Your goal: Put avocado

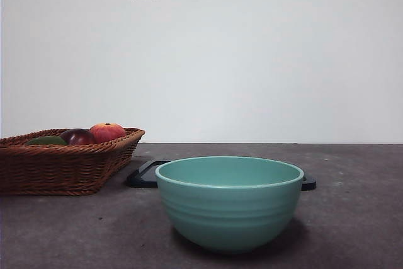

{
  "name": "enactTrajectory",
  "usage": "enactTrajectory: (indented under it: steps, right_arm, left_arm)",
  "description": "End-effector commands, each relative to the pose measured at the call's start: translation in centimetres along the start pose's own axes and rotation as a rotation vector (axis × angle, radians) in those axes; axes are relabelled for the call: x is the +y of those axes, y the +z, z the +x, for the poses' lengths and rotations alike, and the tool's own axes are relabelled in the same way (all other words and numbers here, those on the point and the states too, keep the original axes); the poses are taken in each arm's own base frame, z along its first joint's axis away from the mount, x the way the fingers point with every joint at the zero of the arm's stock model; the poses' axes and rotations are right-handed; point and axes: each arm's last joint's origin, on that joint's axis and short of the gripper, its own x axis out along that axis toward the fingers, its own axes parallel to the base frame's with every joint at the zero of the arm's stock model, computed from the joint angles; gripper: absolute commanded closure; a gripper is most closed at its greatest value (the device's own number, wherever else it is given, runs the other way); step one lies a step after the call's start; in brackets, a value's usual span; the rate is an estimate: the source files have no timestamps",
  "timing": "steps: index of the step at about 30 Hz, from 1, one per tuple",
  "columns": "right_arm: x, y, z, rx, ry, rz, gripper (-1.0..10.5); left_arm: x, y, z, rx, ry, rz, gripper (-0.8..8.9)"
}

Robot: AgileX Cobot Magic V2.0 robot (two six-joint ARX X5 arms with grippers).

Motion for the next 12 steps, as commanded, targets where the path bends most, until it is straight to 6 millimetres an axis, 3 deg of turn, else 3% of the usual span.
enactTrajectory:
  steps: [1, 7, 12]
  right_arm:
    - [0.5, 1.2, 0.6, 0.066, 0.08, -0.011, 9.3]
    - [1.4, 2.3, 2.0, 0.212, 0.24, -0.029, 9.3]
    - [2.8, 2.4, 1.8, 0.297, 0.323, -0.118, 9.3]
  left_arm:
    - [-1.0, 1.4, -0.5, 0.001, -0.036, 0.02, 7.96]
    - [-2.0, 2.6, -0.2, 0.06, -0.092, 0.035, 7.97]
    - [-2.8, 2.9, 0.0, 0.162, -0.149, 0.09, 7.96]
